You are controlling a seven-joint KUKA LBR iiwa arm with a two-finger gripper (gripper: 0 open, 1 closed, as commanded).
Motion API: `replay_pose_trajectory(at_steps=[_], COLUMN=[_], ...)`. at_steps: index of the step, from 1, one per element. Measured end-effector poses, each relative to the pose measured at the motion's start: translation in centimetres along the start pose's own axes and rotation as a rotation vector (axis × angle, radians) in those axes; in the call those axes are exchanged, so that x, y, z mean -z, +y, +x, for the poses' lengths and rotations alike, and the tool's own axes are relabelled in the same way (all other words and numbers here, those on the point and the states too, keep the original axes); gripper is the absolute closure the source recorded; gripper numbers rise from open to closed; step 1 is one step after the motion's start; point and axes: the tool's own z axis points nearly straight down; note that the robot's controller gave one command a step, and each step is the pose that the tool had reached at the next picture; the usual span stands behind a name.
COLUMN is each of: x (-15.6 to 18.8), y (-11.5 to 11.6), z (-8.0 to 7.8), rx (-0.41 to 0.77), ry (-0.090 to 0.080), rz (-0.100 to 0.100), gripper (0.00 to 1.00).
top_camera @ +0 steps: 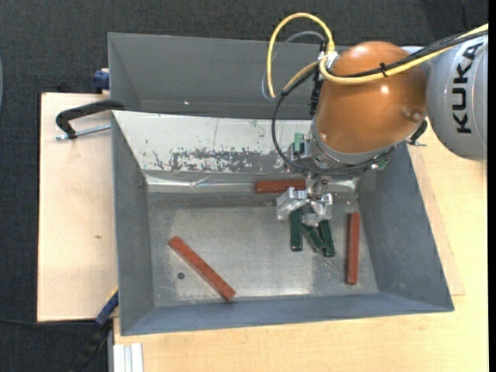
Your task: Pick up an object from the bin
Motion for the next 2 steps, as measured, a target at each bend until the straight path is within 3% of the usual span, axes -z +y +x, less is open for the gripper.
replay_pose_trajectory(at_steps=[1, 2], x=[0.0, 12.4], y=[0.0, 1.6], z=[0.0, 2.1], rx=[0.0, 0.435], ry=[0.0, 0.001], rz=[-0.001, 0.007], gripper=[1.0, 1.0])
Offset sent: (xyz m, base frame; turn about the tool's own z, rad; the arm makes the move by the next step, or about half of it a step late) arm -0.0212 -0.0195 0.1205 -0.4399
